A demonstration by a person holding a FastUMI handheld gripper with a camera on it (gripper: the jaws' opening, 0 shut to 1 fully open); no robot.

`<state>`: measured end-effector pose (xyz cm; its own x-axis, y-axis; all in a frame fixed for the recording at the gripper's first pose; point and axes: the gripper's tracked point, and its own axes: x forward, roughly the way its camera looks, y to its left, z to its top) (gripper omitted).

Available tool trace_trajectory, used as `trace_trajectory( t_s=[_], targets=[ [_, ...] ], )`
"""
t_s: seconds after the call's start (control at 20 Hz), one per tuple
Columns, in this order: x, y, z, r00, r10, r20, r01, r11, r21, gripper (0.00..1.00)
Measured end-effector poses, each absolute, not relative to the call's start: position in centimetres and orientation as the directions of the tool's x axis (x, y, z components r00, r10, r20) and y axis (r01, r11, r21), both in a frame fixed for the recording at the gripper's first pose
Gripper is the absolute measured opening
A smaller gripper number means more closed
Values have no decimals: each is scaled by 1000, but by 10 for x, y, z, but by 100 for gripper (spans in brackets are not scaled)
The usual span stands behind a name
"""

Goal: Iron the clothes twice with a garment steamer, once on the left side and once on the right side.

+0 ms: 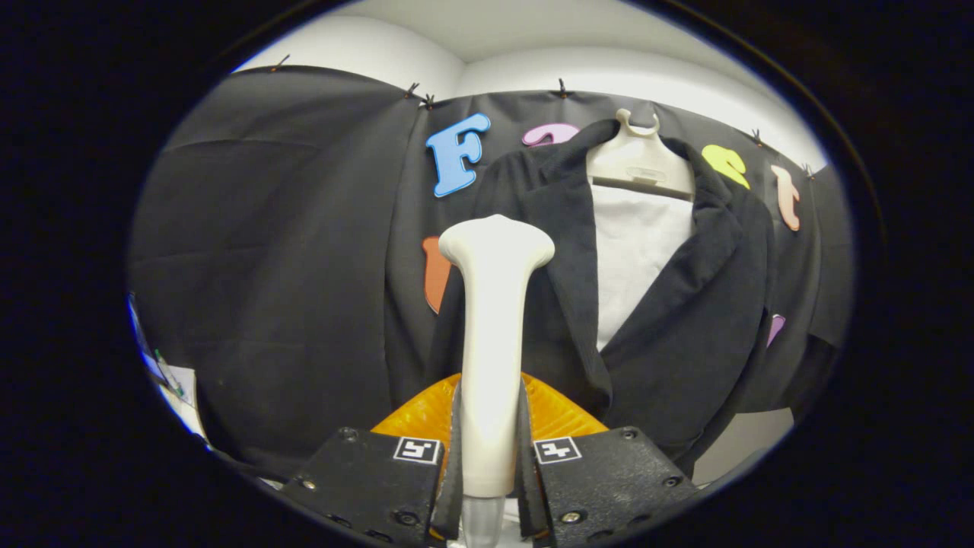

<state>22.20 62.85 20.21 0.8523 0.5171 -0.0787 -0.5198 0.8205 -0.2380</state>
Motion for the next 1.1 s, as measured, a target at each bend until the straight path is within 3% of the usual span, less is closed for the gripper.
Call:
trace_trajectory(
  t_s=[1.1],
  targets=[
    [222,574,102,851,456,-260,-506,845,-173,32]
  ],
)
